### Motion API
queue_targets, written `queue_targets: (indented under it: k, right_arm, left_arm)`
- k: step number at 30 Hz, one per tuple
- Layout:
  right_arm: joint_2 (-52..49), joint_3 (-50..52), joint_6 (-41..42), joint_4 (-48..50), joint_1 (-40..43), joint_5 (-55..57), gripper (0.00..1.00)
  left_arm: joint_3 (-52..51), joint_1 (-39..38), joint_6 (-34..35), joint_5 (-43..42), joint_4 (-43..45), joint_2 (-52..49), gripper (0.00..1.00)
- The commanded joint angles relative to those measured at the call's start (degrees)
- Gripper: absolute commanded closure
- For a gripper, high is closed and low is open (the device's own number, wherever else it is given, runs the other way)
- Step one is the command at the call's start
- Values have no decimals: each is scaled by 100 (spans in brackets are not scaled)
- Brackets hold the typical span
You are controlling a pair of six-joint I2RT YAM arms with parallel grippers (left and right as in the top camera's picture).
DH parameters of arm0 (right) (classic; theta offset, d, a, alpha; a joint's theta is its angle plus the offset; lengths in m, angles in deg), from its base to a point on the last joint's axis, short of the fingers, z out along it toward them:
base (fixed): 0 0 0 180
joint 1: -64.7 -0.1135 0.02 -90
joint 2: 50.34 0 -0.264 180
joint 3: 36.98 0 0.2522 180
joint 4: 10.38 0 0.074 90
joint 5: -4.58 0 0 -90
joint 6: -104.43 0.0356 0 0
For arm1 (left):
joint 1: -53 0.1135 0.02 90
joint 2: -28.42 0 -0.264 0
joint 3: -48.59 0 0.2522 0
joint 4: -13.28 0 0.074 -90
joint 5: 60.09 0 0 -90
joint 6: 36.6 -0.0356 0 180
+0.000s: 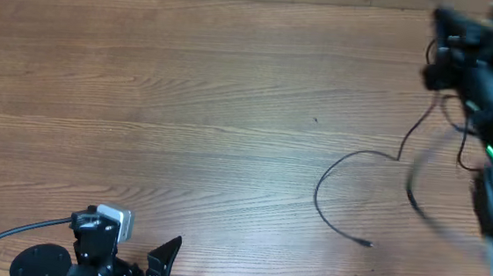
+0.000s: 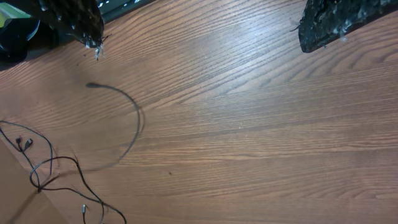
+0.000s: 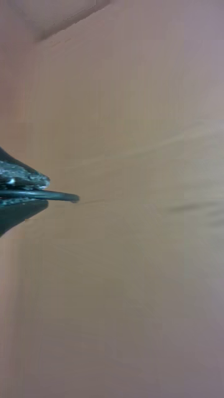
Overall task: Untangle cables
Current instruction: 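Carry the cable up to the top right and drop it there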
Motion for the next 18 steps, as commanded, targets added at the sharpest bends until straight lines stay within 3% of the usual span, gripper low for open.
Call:
queue_targets:
  k: [1,8,13,18]
  right_arm:
    - [804,-289,-55,490,-28,-107,96]
    - [1397,-289,-52,977,-28,-575,96]
    - [1388,-286,-50,977,-28,-1484,96]
    - [1263,-286,-114,977,-26,-1556,96]
  left_arm:
    - [15,-39,17,35,17,24,0]
    - [15,-39,17,35,17,24,0]
    - [15,-39,17,35,17,24,0]
    - [15,-39,17,35,17,24,0]
